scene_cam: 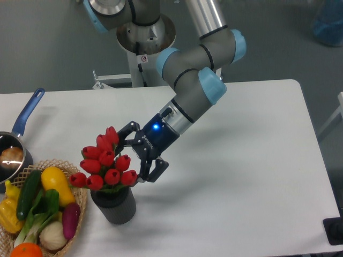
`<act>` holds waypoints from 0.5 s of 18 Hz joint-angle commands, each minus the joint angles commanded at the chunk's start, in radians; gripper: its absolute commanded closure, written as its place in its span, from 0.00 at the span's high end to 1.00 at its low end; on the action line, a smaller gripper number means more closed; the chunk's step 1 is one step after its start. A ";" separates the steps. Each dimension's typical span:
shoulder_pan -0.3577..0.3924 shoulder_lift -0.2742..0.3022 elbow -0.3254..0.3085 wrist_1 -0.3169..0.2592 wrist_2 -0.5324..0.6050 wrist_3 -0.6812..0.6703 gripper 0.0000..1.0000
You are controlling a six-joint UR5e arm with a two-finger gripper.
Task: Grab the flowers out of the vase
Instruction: 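Lower the open gripper around the tulip stems above the vase rim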
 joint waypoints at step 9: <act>-0.002 -0.002 -0.018 0.000 -0.037 0.011 0.17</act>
